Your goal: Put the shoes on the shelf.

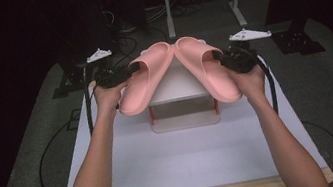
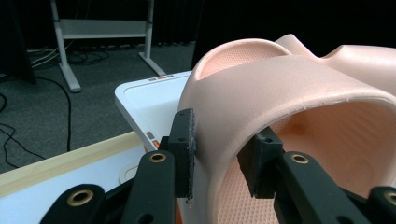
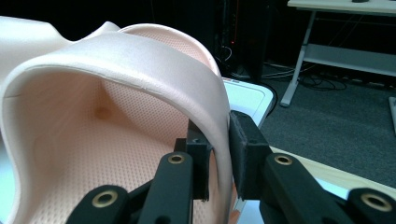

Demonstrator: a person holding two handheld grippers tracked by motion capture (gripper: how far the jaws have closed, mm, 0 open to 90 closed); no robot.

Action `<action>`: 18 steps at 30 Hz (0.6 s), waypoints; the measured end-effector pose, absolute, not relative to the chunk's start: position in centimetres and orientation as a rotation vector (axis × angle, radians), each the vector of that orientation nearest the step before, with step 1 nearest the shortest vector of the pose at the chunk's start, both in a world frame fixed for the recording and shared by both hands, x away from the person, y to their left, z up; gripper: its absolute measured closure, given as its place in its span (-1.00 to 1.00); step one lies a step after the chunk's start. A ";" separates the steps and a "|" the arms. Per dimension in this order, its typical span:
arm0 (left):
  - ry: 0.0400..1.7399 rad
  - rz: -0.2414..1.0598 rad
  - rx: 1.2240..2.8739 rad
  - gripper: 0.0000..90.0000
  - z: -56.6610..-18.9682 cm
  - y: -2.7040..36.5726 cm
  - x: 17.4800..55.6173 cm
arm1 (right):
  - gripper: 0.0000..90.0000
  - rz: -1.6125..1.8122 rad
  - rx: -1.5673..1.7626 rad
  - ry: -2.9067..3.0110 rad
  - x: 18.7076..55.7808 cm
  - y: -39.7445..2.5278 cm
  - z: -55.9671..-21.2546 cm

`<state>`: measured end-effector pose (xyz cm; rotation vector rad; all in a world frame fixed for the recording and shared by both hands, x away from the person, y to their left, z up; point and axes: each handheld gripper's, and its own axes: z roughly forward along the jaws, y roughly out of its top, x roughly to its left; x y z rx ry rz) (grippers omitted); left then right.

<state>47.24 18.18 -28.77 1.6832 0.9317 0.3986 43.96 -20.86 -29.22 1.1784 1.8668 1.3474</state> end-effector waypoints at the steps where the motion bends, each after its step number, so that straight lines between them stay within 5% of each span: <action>1: 0.934 0.399 1.683 0.50 -28.8 18.1 47.3 | 0.73 1.345 1.182 1.866 44.0 -20.8 -29.2; 18: 0.954 0.394 1.675 0.46 -29.1 17.3 47.5 | 0.69 1.338 1.198 1.874 44.3 -20.5 -29.7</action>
